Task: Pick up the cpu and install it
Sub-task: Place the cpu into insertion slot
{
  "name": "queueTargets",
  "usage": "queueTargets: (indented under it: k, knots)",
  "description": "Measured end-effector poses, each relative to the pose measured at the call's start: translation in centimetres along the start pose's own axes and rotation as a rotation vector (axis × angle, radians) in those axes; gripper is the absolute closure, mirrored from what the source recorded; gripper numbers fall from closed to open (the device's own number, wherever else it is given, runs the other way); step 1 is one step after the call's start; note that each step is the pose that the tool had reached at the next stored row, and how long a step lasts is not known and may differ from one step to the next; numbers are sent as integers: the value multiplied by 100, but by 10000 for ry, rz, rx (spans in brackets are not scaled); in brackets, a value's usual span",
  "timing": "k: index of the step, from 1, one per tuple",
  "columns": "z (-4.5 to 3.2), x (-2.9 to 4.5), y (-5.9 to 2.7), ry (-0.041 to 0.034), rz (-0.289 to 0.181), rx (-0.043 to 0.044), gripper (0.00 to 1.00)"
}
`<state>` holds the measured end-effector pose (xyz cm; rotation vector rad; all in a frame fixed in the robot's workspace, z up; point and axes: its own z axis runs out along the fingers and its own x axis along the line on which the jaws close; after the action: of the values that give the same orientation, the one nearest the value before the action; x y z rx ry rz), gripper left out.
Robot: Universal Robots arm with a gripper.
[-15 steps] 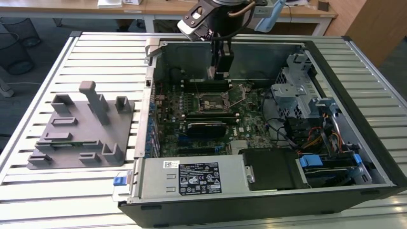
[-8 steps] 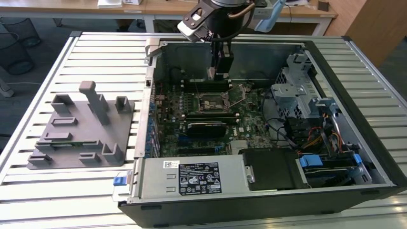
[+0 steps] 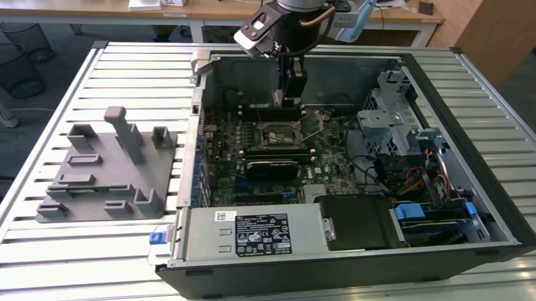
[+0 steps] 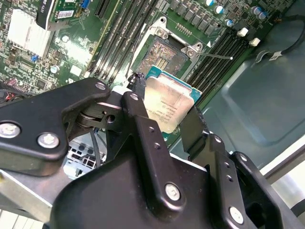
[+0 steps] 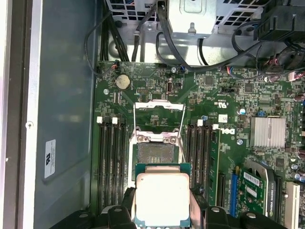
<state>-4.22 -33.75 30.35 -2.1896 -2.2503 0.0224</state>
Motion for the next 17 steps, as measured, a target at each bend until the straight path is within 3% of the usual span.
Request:
queueTargets:
  k: [17]
  knots:
    - [63,1,1,1,0,-1,47]
